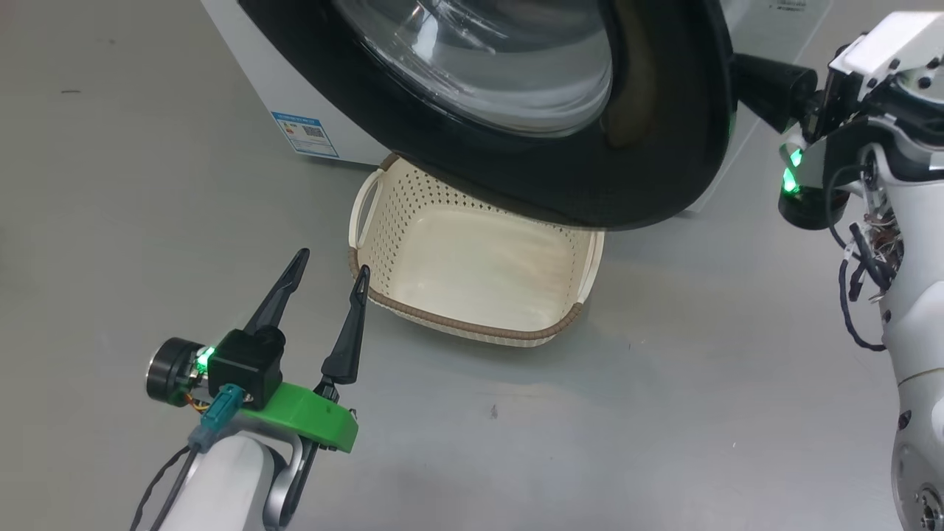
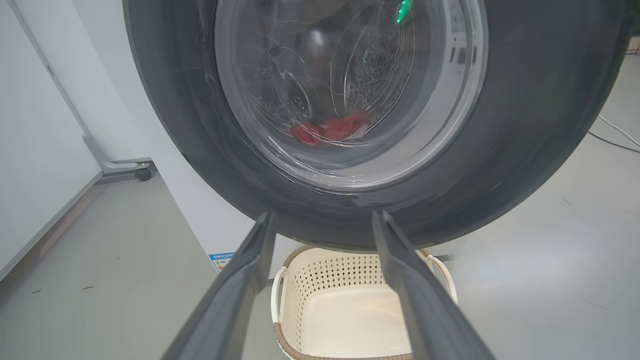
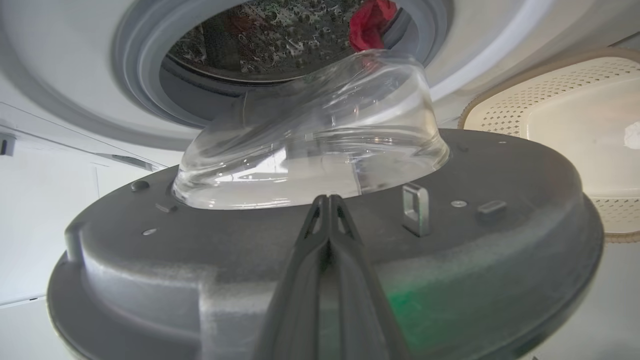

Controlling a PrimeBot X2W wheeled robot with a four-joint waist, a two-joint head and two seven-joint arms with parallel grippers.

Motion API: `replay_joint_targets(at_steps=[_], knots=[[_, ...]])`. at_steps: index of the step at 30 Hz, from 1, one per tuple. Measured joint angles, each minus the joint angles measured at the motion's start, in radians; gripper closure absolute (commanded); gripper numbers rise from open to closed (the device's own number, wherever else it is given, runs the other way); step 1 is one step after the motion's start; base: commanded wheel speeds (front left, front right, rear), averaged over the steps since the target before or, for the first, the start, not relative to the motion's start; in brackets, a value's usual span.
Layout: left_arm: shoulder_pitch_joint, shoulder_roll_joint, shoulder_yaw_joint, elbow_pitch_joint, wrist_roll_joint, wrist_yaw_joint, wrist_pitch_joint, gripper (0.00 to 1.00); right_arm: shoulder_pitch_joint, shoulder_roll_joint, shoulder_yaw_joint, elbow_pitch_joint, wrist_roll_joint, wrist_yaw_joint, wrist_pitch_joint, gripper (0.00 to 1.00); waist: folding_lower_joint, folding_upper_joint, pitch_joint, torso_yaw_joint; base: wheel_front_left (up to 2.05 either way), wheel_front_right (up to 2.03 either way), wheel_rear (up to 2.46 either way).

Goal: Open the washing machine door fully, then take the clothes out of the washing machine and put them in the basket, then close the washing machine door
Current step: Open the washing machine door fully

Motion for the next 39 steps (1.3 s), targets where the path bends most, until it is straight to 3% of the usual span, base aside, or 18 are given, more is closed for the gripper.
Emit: replay_joint_targets(at_steps=[19, 39], knots=[[0.096, 0.005, 0.011, 0.03, 0.009, 0.001, 0.0, 0.0, 0.175, 0.091, 0.093, -0.012, 0.032, 0.086, 0.146, 1.0, 0.0, 0.0, -0.124, -0.008, 0.0, 0.0, 0.0], [0.168, 0.008, -0.001, 0.044, 0.021, 0.009, 0.0, 0.0, 0.346, 0.121, 0.183, -0.073, 0.087, 0.12, 0.198, 1.0, 0.0, 0.0, -0.225, 0.031, 0.0, 0.0, 0.0]])
